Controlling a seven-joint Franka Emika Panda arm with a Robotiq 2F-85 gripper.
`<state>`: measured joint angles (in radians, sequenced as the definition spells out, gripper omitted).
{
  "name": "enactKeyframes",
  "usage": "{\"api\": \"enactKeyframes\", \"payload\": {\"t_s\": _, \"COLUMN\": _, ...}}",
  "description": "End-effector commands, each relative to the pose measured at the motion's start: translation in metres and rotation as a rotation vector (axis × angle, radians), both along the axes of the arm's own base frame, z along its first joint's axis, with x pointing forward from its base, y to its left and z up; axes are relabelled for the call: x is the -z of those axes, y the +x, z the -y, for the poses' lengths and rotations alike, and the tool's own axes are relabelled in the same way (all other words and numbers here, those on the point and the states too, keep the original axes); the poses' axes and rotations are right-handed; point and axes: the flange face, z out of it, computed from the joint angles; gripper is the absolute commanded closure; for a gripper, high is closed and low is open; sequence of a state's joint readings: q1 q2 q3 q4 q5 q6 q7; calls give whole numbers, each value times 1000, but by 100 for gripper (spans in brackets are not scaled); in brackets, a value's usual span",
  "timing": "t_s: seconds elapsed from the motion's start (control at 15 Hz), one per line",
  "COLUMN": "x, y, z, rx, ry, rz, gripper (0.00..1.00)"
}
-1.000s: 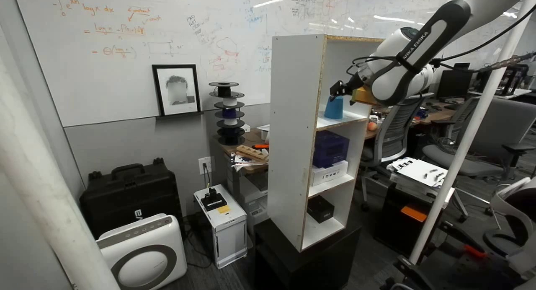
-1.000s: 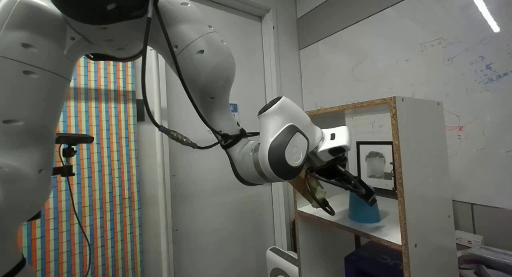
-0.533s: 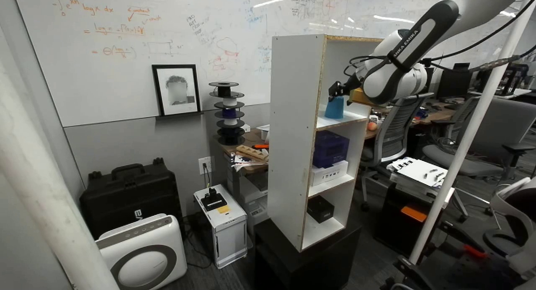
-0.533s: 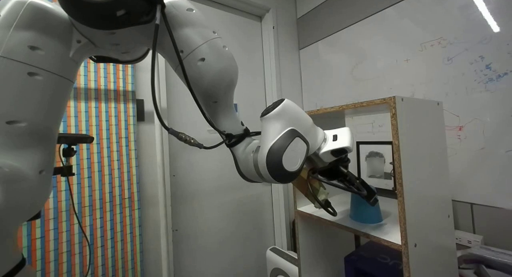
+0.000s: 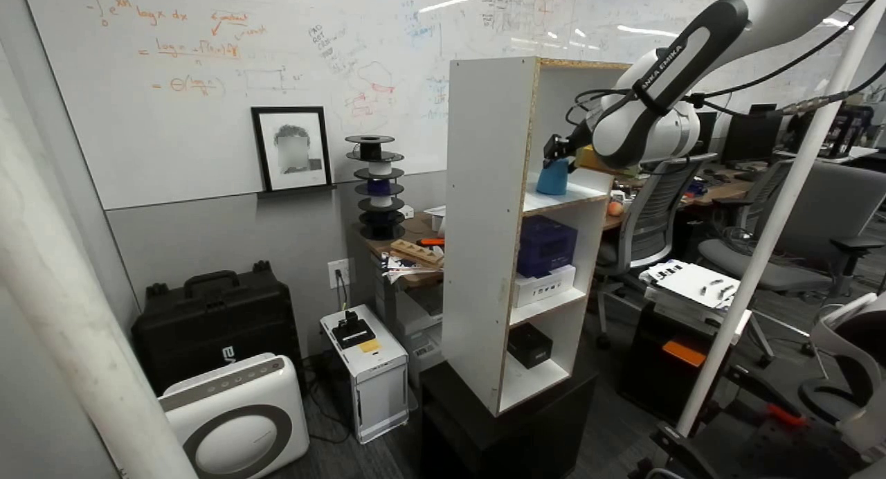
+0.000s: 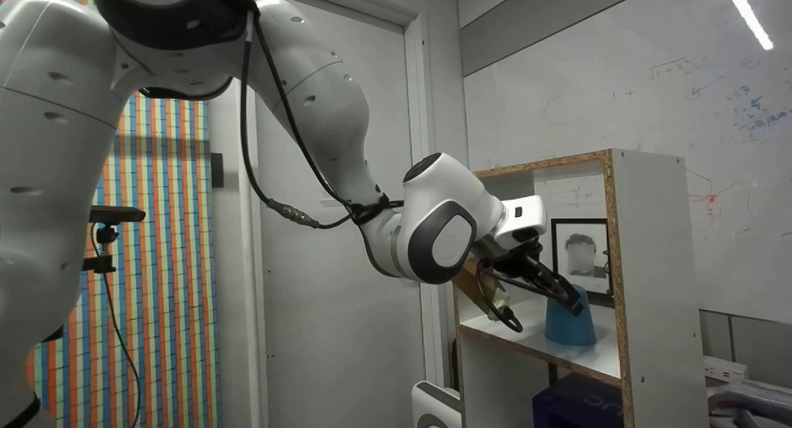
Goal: Move the blue cup to the top shelf
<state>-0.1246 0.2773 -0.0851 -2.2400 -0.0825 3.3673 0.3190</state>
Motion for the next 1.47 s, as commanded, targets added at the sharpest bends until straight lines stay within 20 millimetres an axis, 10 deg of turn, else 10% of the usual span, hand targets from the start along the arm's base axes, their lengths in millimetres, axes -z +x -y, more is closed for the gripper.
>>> {"api": "enactKeyframes", "payload": {"t_s": 0.0, "x": -9, "y": -12, "z": -13, "rx": -14, "ry": 6, "rz": 5, "gripper": 56}}
{"api": "enactKeyframes", "payload": {"t_s": 0.53, "x": -24, "y": -75, "z": -75, "rx": -71, "ry": 67, "rz": -49, "gripper": 56}}
{"api": "enactKeyframes", "payload": {"t_s": 1.07, "x": -43, "y": -168, "z": -65, "rx": -35, "ry": -9, "rz": -185, "gripper": 56}}
{"api": "enactKeyframes", "payload": {"t_s": 1.4, "x": -100, "y": -189, "z": -131, "rx": -32, "ry": -65, "rz": -232, "gripper": 56}}
